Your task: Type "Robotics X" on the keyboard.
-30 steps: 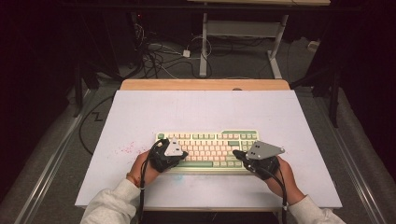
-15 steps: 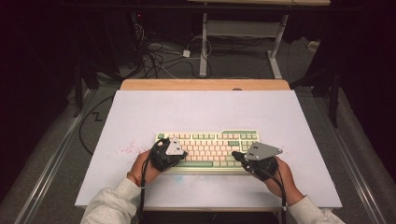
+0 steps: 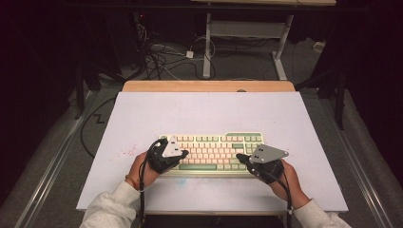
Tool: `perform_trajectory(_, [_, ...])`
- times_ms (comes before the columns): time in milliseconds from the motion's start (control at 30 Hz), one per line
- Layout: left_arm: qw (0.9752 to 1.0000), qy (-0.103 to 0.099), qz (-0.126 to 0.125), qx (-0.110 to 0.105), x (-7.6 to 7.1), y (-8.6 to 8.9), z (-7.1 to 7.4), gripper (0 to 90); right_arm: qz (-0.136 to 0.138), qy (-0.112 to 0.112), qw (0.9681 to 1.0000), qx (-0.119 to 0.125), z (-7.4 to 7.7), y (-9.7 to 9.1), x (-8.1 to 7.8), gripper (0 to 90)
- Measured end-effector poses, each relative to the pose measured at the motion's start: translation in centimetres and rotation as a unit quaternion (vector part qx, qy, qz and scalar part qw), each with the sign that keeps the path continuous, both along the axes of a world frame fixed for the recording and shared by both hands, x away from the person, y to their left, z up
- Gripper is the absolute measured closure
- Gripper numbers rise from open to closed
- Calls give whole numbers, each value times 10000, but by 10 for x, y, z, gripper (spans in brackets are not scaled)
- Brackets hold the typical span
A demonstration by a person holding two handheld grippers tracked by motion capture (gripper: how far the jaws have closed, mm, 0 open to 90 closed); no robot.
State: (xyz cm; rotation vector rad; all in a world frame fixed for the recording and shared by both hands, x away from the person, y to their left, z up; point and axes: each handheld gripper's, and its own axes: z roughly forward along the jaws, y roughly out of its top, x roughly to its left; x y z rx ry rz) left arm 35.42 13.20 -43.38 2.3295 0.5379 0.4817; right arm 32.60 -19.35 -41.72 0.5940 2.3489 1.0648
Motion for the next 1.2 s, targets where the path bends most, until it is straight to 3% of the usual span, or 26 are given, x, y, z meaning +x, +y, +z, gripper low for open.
perform_trajectory(633, [9998,-54,168,-61,-2,14,4,877,-8,-75,10000,12,3,-2,0,900])
perform_trajectory(1200, [9995,93,286,21,7,17,-5,875,22,-89,10000,-14,3,0,-1,900])
